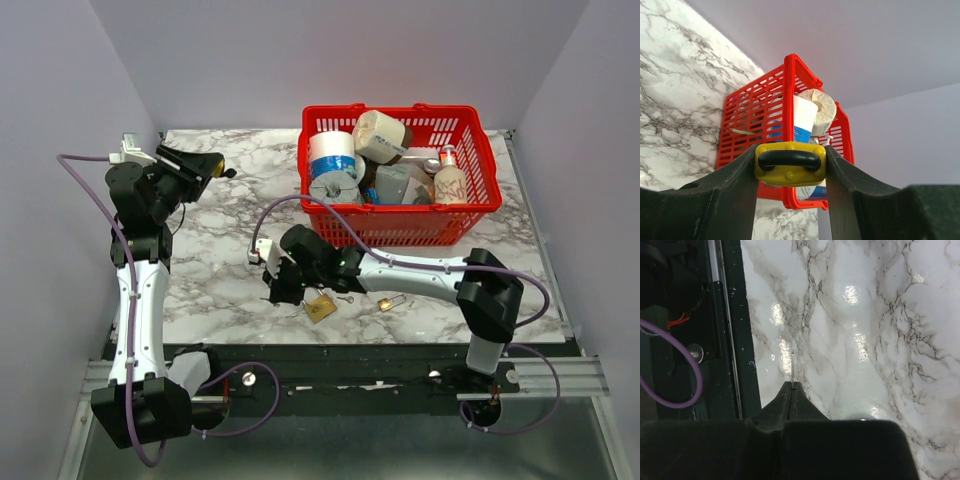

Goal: Lock with the key
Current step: Place the key at the center of the board, then adjust the lock.

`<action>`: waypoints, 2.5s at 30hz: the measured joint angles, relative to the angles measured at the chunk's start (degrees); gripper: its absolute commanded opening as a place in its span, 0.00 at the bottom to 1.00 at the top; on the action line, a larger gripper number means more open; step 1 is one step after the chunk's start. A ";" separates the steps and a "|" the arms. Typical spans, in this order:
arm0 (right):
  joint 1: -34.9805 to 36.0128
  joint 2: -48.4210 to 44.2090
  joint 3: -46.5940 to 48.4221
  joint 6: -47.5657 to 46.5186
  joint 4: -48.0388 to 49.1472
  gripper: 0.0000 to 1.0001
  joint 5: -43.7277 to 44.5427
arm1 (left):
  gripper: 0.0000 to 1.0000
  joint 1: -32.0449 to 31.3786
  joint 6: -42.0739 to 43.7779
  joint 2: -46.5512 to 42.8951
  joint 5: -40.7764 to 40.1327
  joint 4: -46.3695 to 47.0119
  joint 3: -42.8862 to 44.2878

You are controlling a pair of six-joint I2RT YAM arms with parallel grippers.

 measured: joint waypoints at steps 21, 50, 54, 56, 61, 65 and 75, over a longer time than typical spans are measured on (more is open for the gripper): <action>-0.61 10.34 -0.04 6.47 7.58 0.01 -1.14 | 0.00 0.04 1.01 1.05 2.34 -1.75 -0.96; -2.51 -3.54 14.08 -1.11 2.32 0.84 -1.73 | 0.00 0.57 -3.10 -1.81 11.65 5.46 -4.22; -3.78 -11.23 14.91 -3.10 0.28 0.70 -1.16 | 0.00 0.83 -6.93 -2.84 15.52 12.17 -4.15; -5.01 -14.86 14.69 -4.20 -0.66 0.63 -0.39 | 0.00 0.83 -9.29 -3.26 18.03 16.52 -4.04; -10.05 -23.87 12.11 -4.13 -2.29 0.46 0.31 | 0.00 0.39 -14.27 -3.80 23.47 29.66 -3.87; -14.49 -25.53 12.07 1.01 -2.84 0.43 -2.99 | 0.00 -3.43 -14.49 -4.22 27.23 39.19 -2.19; -20.46 -19.28 6.05 37.77 7.43 0.30 -26.75 | 0.00 -20.06 18.38 -8.52 31.08 19.65 8.24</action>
